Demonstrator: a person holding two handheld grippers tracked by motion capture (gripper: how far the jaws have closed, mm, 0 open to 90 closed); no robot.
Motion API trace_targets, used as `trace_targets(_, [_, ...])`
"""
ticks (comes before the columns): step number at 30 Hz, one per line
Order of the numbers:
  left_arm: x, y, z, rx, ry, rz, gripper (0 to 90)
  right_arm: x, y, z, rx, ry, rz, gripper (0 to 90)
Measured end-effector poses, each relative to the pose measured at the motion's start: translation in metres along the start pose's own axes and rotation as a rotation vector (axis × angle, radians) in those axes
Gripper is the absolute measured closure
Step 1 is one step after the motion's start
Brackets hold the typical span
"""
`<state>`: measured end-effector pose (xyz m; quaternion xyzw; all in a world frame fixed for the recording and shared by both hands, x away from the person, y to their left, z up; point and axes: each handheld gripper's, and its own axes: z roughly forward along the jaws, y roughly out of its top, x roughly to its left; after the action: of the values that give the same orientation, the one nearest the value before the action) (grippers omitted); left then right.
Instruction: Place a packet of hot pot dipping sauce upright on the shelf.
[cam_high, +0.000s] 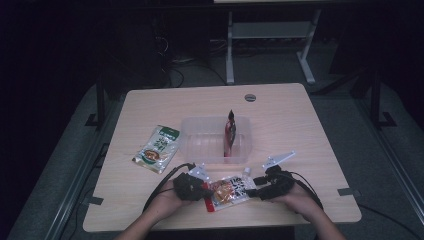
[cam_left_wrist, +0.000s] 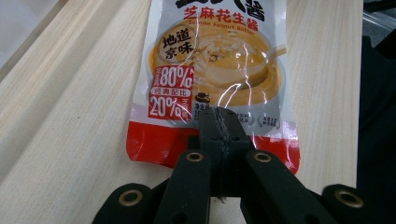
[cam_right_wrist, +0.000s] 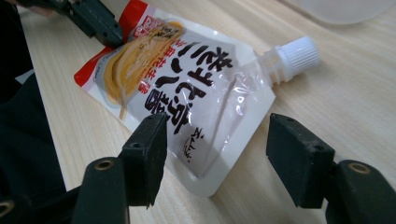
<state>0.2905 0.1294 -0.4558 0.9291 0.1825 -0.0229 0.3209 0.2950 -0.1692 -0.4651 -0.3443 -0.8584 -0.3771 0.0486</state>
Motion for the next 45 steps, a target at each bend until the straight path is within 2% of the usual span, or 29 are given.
trace_targets(5, [0.0,-0.001,0.0,-0.003,0.0,-0.002,89.8,0.001,0.002,0.002,0.005,0.009,-0.006,38.3])
trace_targets(11, [0.001,-0.003,0.0,-0.02,-0.006,-0.016,89.8,0.002,0.004,0.006,0.006,0.043,-0.003,40.9])
trace_targets(17, [0.001,-0.004,0.0,-0.035,-0.007,-0.026,89.8,0.001,0.008,0.014,0.002,0.124,0.009,44.7])
trace_targets(20, [0.0,-0.005,0.0,-0.043,0.001,-0.024,89.8,0.002,0.011,0.016,0.011,0.133,-0.002,47.6])
trace_targets(22, [-0.001,-0.006,0.0,-0.046,0.006,-0.022,89.8,0.0,0.012,0.016,0.021,0.142,-0.004,53.3])
trace_targets(26, [-0.002,-0.007,0.0,-0.052,0.015,-0.016,89.8,-0.002,0.014,0.011,-0.026,0.164,-0.014,68.9])
trace_targets(31, [-0.002,-0.007,0.0,-0.054,0.012,-0.017,89.8,0.002,0.016,0.006,-0.058,0.176,-0.059,79.5])
trace_targets(36, [-0.002,-0.007,0.0,-0.054,0.012,-0.015,89.8,0.006,0.017,0.004,-0.069,0.18,-0.092,85.9])
trace_targets(45, [-0.002,-0.008,-0.001,-0.059,0.007,-0.013,89.7,0.01,0.019,0.002,-0.074,0.183,-0.103,89.7])
